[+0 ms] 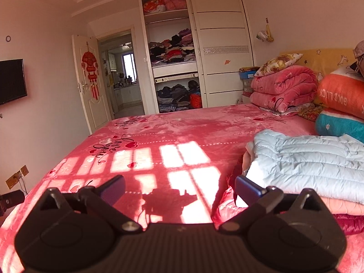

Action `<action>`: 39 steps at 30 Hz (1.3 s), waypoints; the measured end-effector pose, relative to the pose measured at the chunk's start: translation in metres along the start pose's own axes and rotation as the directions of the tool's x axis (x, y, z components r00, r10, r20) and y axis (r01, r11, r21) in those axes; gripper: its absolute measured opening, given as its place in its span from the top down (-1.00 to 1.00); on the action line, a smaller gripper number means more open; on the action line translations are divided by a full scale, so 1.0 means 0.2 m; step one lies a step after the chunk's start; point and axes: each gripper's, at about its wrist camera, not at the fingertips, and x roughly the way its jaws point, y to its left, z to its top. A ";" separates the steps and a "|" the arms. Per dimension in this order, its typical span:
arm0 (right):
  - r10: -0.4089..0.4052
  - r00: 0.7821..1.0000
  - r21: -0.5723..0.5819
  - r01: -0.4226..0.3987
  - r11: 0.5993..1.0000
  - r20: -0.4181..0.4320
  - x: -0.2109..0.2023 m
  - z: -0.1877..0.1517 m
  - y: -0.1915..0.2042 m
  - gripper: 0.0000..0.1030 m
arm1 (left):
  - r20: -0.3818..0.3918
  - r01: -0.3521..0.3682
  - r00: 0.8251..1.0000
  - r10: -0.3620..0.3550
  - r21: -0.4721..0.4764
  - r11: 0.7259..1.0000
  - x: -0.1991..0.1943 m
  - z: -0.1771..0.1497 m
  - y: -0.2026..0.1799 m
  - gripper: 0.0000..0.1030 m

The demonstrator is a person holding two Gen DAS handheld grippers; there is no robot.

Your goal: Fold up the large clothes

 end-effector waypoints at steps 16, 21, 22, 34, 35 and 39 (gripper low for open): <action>0.082 0.997 -0.086 -0.082 0.993 0.000 -0.09 -0.02 0.37 -0.98 | 0.045 -0.023 0.999 0.024 -0.021 1.000 -0.09 0.02 0.02 -1.00; 0.087 0.996 -0.107 -0.087 0.990 -0.010 -0.11 -0.06 0.42 -0.98 | 0.050 -0.033 0.998 0.034 -0.007 0.999 -0.09 0.02 0.00 -1.00; 0.084 0.996 -0.114 -0.085 0.990 -0.011 -0.11 -0.07 0.43 -0.98 | 0.051 -0.030 0.998 0.030 -0.009 1.000 -0.08 0.02 0.00 -1.00; -0.010 0.999 -0.116 0.015 0.993 0.035 -0.17 -0.07 0.30 -0.98 | 0.043 0.032 0.999 -0.032 -0.005 0.999 -0.02 -0.01 -0.07 -1.00; -0.027 0.999 -0.117 0.032 0.993 0.045 -0.18 -0.07 0.28 -0.98 | 0.041 0.047 0.998 -0.046 -0.002 0.999 -0.01 -0.01 -0.08 -1.00; -0.106 0.990 -0.093 0.114 0.989 0.088 -0.24 -0.05 0.15 -0.98 | 0.030 0.126 0.992 -0.126 0.019 0.992 0.02 0.01 -0.17 -1.00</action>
